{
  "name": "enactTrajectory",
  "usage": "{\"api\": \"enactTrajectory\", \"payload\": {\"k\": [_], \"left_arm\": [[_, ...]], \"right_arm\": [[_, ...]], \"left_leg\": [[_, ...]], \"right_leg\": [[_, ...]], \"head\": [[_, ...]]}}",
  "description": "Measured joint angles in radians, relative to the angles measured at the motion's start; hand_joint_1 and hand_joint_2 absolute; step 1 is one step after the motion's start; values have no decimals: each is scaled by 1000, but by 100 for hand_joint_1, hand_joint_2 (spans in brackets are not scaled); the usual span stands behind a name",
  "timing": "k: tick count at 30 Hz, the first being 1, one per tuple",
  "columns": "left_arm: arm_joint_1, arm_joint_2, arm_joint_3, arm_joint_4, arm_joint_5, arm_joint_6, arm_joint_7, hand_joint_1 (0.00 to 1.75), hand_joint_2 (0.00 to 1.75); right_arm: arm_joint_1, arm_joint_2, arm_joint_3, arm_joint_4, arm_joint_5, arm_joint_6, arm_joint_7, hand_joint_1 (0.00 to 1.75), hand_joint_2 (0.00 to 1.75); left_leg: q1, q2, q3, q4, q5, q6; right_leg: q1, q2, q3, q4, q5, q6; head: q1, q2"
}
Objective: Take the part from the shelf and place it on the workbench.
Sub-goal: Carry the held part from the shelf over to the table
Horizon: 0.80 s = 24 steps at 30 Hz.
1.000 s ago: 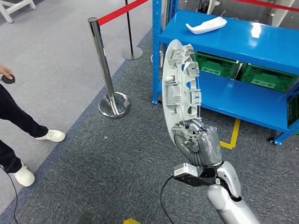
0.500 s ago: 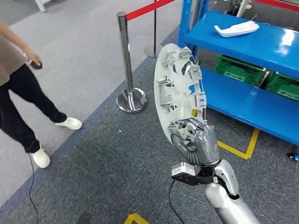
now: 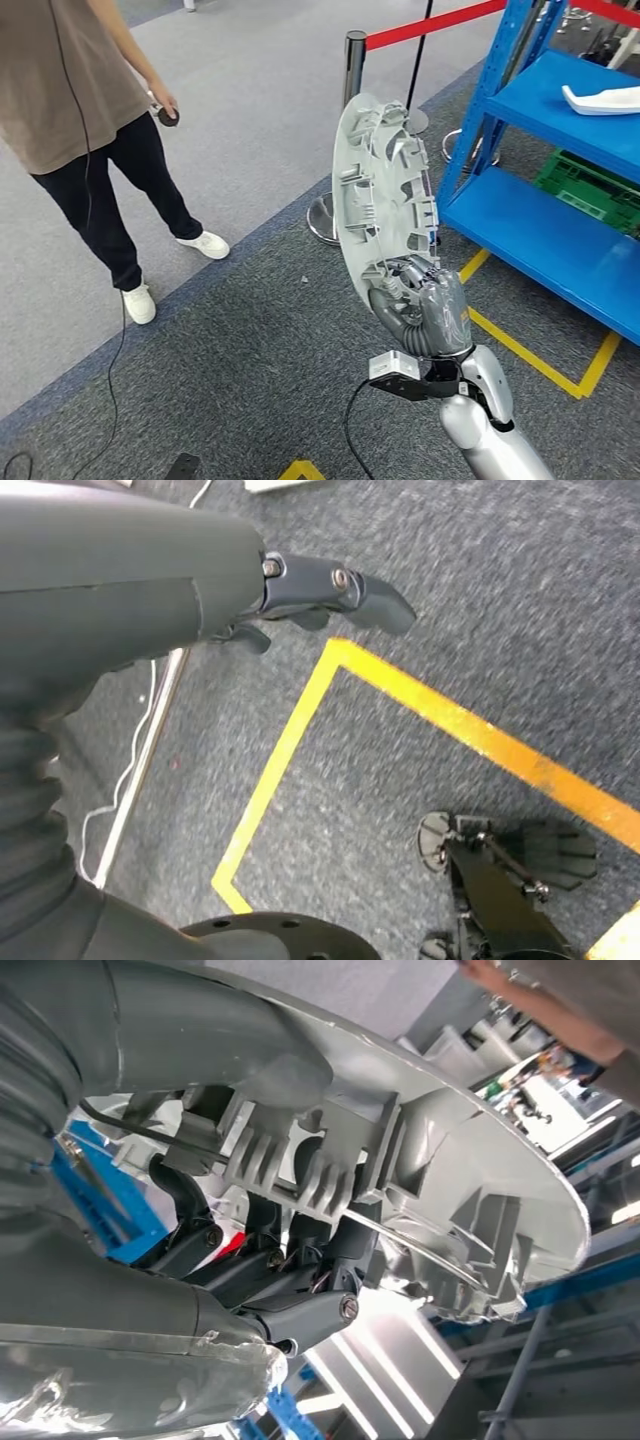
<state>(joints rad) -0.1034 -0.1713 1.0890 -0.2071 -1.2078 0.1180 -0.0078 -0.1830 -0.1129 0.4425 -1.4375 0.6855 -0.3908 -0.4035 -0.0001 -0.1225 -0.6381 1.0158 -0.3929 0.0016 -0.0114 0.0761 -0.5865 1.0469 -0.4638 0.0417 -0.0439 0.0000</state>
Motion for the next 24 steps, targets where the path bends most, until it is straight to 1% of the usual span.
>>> {"api": "enactTrajectory", "payload": {"k": [1,2,3,4,5,6,7,8,9,10,11,12,13,14,15,16,17,18,19,20,21,22,23,24], "left_arm": [[1,0,0,0,0,0,1,0,175],[4,1,0,0,0,0,1,0,175],[6,1,0,0,0,0,2,0,175],[7,1,0,0,0,0,2,0,175],[6,1,0,0,0,0,2,0,175],[4,0,0,0,0,0,2,0,175],[2,0,0,0,0,0,2,0,175],[1,0,0,0,0,1,2,0,175],[1,0,0,0,0,1,2,0,175],[1,1,0,0,0,1,2,0,175],[1,1,0,0,0,1,2,0,175],[1,2,0,0,0,1,2,0,175],[1,1,0,0,0,1,2,0,175],[-1,1,0,0,0,1,2,0,175],[-3,0,-1,0,0,1,2,0,175],[-4,-1,-1,0,0,0,2,0,175],[-3,-1,-1,0,0,0,2,0,175],[-1,-1,-1,0,-1,0,2,0,175],[1,0,-1,0,-1,1,2,0,175],[1,1,-1,0,-1,1,2,0,175],[1,1,-1,0,0,1,2,0,175],[0,2,-1,0,0,1,2,0,175],[-1,2,-1,0,0,0,2,0,175],[-1,2,-1,0,0,0,2,0,175]], "right_arm": [[0,0,0,0,0,0,0,175,175],[0,0,0,-1,1,0,0,175,175],[0,0,0,-1,1,0,0,175,175],[0,0,0,-2,1,0,0,175,175],[1,0,0,-3,2,0,0,175,175],[2,0,-1,-4,2,-1,0,175,175],[4,0,-2,-4,3,-2,0,175,175],[6,0,-2,-4,3,-2,0,175,175],[7,0,-2,-4,4,-3,0,175,175],[8,0,-2,-4,5,-4,0,175,175],[8,0,-2,-4,5,-4,0,175,175],[9,0,-2,-5,5,-4,1,175,175],[10,0,-2,-6,5,-4,1,175,175],[10,0,-3,-8,5,-5,1,175,175],[10,0,-3,-10,6,-5,1,175,175],[10,0,-3,-12,6,-5,0,175,175],[10,0,-3,-14,6,-5,0,175,175],[10,0,-3,-15,6,-5,0,175,175],[10,0,-3,-16,6,-6,0,175,175],[10,0,-3,-18,6,-6,0,175,175],[11,0,-4,-18,6,-6,0,175,175],[13,0,-4,-18,6,-6,0,175,175],[15,0,-4,-18,7,-6,0,175,175],[17,0,-4,-18,7,-7,0,175,175]], "left_leg": [[1,-10,-3,-1,4,-7],[4,-17,-6,-4,6,-13],[2,-7,-8,-2,5,-19],[1,16,-16,12,-7,-25],[-1,47,-32,47,-29,-31],[-2,80,-58,100,-60,-37],[0,98,-91,167,-92,-42],[3,105,-119,226,-115,-46],[6,109,-135,260,-121,-49],[8,111,-133,258,-109,-51],[10,117,-111,219,-83,-52],[11,135,-75,156,-51,-54],[10,160,-36,89,-28,-55],[8,178,-9,39,-14,-49],[6,190,6,9,-10,-43],[4,186,8,-1,-13,-34],[4,172,6,-1,-13,-22],[4,161,7,-3,-13,-16],[5,148,8,-4,-12,-9],[7,137,10,-5,-11,-2],[8,124,11,-6,-11,3],[7,112,11,-6,-11,7],[6,99,11,-6,-11,10],[4,85,11,-6,-11,11]], "right_leg": [[2,-3,3,-5,-1,-2],[2,-12,4,-5,2,-6],[2,-22,6,-9,5,-11],[0,-34,9,-13,8,-17],[-2,-47,11,-18,10,-22],[-2,-60,12,-20,11,-25],[-2,-74,12,-20,10,-27],[-2,-88,12,-20,10,-28],[-2,-102,12,-20,9,-27],[-3,-116,13,-20,8,-26],[-4,-128,14,-20,6,-24],[-4,-139,17,-20,4,-20],[-1,-150,18,-18,1,-15],[2,-159,20,-17,-3,-8],[6,-169,21,-17,-5,-2],[8,-179,24,-18,-7,4],[8,-190,28,-21,-8,10],[6,-193,32,-21,-13,16],[3,-181,30,-9,-24,20],[1,-158,17,24,-45,23],[0,-128,-9,79,-75,24],[1,-101,-44,149,-106,22],[2,-87,-80,216,-130,21],[3,-81,-107,259,-138,19]], "head": [[0,0],[0,0],[-1,0],[-6,0],[-11,0],[-16,0],[-20,0],[-20,0],[-20,0],[-20,0],[-20,0],[-20,0],[-22,0],[-23,0],[-23,0],[-22,0],[-20,0],[-18,0],[-17,0],[-14,0],[-11,0],[-8,0],[-7,0],[-7,0]]}}
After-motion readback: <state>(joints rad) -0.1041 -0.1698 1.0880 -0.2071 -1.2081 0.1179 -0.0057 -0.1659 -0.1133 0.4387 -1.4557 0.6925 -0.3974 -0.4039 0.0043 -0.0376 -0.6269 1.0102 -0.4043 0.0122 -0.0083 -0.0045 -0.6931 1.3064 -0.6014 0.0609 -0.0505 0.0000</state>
